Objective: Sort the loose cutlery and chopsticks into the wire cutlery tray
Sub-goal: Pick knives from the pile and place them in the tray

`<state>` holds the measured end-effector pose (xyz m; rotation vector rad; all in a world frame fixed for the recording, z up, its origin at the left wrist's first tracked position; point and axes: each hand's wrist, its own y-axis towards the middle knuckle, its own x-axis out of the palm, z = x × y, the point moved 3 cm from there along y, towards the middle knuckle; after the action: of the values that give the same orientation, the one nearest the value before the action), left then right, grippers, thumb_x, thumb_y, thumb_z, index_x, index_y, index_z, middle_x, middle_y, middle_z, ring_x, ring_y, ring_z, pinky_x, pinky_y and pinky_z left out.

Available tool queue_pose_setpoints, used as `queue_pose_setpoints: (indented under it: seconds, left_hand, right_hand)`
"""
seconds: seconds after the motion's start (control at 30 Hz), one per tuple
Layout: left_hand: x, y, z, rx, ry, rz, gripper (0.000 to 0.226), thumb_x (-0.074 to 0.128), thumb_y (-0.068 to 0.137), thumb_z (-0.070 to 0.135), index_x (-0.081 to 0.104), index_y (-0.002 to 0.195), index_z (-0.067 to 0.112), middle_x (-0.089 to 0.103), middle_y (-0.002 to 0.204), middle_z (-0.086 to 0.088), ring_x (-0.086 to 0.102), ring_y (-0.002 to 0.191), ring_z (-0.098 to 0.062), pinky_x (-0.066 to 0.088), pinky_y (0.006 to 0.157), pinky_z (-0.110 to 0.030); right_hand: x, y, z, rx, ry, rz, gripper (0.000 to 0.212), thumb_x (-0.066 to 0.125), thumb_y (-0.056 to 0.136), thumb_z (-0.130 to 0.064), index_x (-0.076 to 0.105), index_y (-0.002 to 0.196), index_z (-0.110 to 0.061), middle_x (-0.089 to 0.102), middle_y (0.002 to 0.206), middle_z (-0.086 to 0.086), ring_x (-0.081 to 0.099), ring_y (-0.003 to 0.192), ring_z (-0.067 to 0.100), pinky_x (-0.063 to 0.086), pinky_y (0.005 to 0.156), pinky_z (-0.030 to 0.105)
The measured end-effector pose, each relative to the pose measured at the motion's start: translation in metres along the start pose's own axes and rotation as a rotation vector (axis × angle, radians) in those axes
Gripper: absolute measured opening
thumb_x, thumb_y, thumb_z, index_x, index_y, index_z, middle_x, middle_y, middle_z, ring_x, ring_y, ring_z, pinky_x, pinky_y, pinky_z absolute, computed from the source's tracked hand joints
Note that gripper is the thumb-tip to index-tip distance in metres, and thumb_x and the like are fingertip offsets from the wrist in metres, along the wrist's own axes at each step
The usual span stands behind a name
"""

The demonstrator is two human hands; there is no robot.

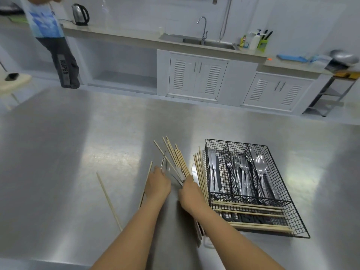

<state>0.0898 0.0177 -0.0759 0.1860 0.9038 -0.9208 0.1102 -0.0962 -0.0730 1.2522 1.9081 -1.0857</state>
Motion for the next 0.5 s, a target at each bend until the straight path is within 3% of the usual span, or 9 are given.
queue_pose_setpoints:
  seconds: [0.1, 0.2, 0.33, 0.43, 0.5]
  left_hand:
    - [0.006, 0.002, -0.002, 0.016, 0.029, -0.031, 0.058, 0.026, 0.101, 0.027, 0.006, 0.152, 0.009, 0.037, 0.144, -0.021, 0.045, 0.125, -0.038, 0.039, 0.099, -0.043]
    - [0.009, 0.001, -0.001, 0.044, 0.122, -0.015, 0.058, 0.023, 0.101, 0.029, 0.004, 0.152, 0.013, 0.036, 0.143, -0.019, 0.041, 0.124, -0.037, 0.038, 0.100, -0.045]
    - [0.010, -0.002, 0.000, 0.038, 0.251, -0.019, 0.051, 0.024, 0.101, 0.030, 0.019, 0.150, 0.017, 0.037, 0.145, -0.011, 0.035, 0.128, -0.031, 0.030, 0.102, -0.046]
    - [0.005, -0.006, 0.005, 0.125, 0.154, 0.126, 0.039, 0.028, 0.101, 0.024, 0.048, 0.132, 0.012, 0.048, 0.133, -0.010, 0.042, 0.121, -0.029, 0.033, 0.098, -0.041]
    - [-0.001, -0.013, 0.012, 0.197, -0.080, 0.191, 0.032, 0.030, 0.101, 0.019, 0.055, 0.116, 0.007, 0.057, 0.116, -0.012, 0.052, 0.106, -0.027, 0.040, 0.083, -0.034]
  right_hand:
    - [-0.005, 0.002, 0.006, 0.019, 0.076, -0.036, 0.039, 0.038, 0.094, -0.011, 0.032, 0.131, 0.002, 0.059, 0.118, 0.022, 0.060, 0.103, 0.039, 0.050, 0.078, 0.041]
    - [-0.012, 0.003, 0.012, 0.038, 0.266, -0.064, 0.030, 0.038, 0.097, -0.016, 0.041, 0.122, 0.000, 0.059, 0.105, 0.019, 0.061, 0.088, 0.033, 0.043, 0.068, 0.034]
    - [-0.026, -0.003, 0.019, 0.129, 0.765, -0.171, 0.015, 0.039, 0.098, -0.026, 0.046, 0.102, -0.014, 0.044, 0.065, 0.002, 0.036, 0.044, 0.010, 0.029, 0.039, 0.021]
    - [-0.045, -0.009, 0.025, 0.154, 1.049, -0.233, 0.029, 0.039, 0.101, -0.034, 0.050, 0.097, -0.008, 0.034, 0.051, -0.004, 0.025, 0.035, 0.007, 0.020, 0.033, 0.018]
    - [-0.058, -0.007, 0.033, 0.174, 1.210, -0.251, 0.028, 0.039, 0.101, -0.031, 0.051, 0.094, -0.006, 0.037, 0.050, -0.004, 0.027, 0.034, 0.008, 0.023, 0.031, 0.018]
